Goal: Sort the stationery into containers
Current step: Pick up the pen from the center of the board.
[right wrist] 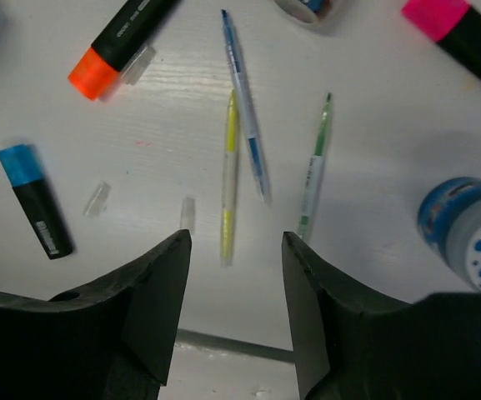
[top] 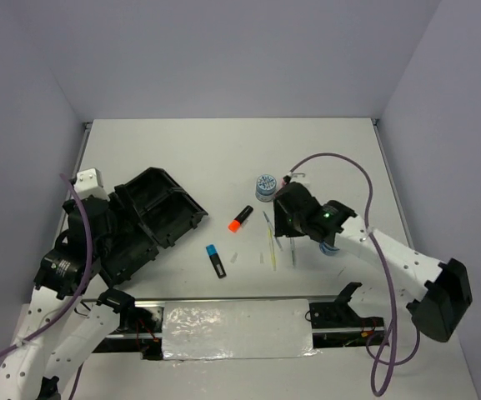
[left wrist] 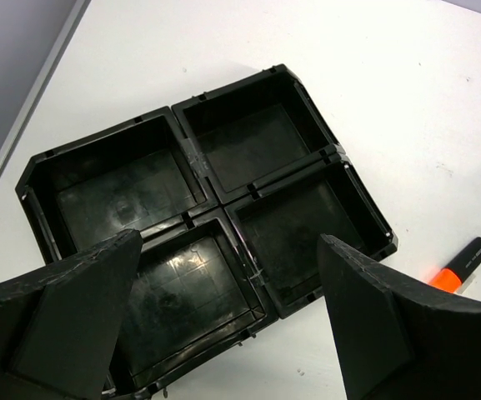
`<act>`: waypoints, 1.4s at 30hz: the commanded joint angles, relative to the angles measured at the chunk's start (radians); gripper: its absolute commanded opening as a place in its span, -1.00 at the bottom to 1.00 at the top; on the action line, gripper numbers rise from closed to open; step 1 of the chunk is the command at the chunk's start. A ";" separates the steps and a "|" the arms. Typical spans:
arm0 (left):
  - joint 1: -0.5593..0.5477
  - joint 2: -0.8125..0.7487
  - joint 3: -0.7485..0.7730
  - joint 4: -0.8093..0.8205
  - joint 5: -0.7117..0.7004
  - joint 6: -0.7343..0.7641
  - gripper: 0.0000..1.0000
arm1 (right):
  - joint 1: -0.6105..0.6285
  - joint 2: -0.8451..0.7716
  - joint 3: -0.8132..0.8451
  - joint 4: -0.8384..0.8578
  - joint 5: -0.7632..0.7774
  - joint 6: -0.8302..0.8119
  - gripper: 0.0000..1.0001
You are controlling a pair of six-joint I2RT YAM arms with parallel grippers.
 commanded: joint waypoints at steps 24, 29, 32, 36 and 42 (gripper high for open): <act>-0.022 0.021 -0.007 0.058 0.066 0.027 0.99 | 0.096 0.439 -0.122 0.332 0.004 0.120 -0.28; -0.026 0.018 -0.007 0.058 0.066 0.027 0.99 | 0.096 0.470 -0.131 0.343 0.012 0.128 -0.41; -0.028 0.023 -0.009 0.059 0.068 0.028 0.99 | 0.096 0.475 -0.136 0.346 0.001 0.128 -0.73; -0.030 0.038 -0.002 0.059 0.076 0.031 0.99 | 0.104 0.423 -0.131 0.320 -0.002 0.132 -1.00; -0.036 0.191 0.057 0.093 0.357 0.015 0.99 | 0.109 0.153 -0.042 0.154 0.065 0.125 -1.00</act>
